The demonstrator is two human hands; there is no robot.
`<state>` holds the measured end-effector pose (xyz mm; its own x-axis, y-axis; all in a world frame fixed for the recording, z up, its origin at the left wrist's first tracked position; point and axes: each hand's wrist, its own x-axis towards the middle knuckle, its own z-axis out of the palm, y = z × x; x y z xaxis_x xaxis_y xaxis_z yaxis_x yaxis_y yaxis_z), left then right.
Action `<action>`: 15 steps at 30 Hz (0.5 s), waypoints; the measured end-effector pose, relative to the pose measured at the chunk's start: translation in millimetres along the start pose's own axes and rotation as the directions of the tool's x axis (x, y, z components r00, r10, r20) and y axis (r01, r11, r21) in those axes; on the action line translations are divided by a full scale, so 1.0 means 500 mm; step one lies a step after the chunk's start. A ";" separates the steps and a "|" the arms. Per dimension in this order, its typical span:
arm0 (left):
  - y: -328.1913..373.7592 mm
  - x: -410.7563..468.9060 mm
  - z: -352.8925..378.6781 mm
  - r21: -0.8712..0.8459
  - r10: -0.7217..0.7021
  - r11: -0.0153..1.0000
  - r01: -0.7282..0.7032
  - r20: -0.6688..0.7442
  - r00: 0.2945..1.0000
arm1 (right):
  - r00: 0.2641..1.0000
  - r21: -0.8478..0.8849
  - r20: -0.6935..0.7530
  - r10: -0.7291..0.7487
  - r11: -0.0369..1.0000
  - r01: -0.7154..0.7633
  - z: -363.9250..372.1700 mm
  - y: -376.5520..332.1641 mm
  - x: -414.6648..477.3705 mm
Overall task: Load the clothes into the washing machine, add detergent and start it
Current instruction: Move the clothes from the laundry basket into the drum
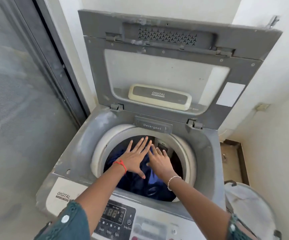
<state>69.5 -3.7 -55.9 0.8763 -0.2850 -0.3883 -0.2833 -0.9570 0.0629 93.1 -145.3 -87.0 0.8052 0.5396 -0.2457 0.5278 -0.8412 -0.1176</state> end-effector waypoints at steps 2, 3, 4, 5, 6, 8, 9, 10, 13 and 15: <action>0.000 0.009 0.010 -0.001 -0.011 1.000 0.011 0.060 0.998 | 0.990 0.015 0.139 -0.029 1.000 0.028 0.020 -0.005 0.009; 0.000 0.011 0.014 -0.001 -0.016 1.000 0.016 0.082 0.996 | 0.979 0.025 0.198 -0.041 0.999 0.037 0.032 -0.005 0.011; -0.001 0.013 0.018 -0.003 -0.019 1.000 0.019 0.097 0.995 | 0.969 0.030 0.243 -0.044 0.999 0.038 0.041 -0.002 0.014; -0.004 0.015 0.022 -0.006 -0.021 1.000 0.022 0.106 0.994 | 0.960 0.030 0.278 -0.039 0.999 0.031 0.048 0.001 0.016; -0.007 0.015 0.026 -0.008 -0.022 1.000 0.023 0.109 0.994 | 0.956 0.025 0.292 -0.036 0.999 0.031 0.054 0.006 0.017; -0.016 0.016 0.031 -0.012 -0.020 1.000 0.021 0.107 0.994 | 0.952 0.023 0.303 -0.040 0.999 0.035 0.055 0.015 0.019; -0.020 0.016 0.032 -0.016 -0.017 1.000 0.019 0.102 0.995 | 0.952 0.024 0.304 -0.038 0.999 0.032 0.055 0.021 0.021; -0.020 0.017 0.030 -0.023 -0.011 1.000 0.013 0.093 0.996 | 0.952 0.026 0.303 -0.028 0.999 0.022 0.053 0.028 0.023; -0.002 0.017 0.004 -0.069 0.037 0.997 -0.036 0.006 0.999 | 0.965 0.035 0.261 0.010 0.999 -0.019 0.013 0.047 0.015; 0.026 0.018 -0.029 -0.107 0.084 0.990 -0.094 -0.094 0.992 | 0.987 0.106 0.158 0.033 0.993 -0.050 -0.038 0.061 -0.010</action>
<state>79.2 -19.4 -45.1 0.8824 -0.3680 -0.2933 -0.3209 -0.9264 0.1970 110.1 -173.0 -71.0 0.7696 0.4993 -0.3980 0.4553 -0.8662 -0.2061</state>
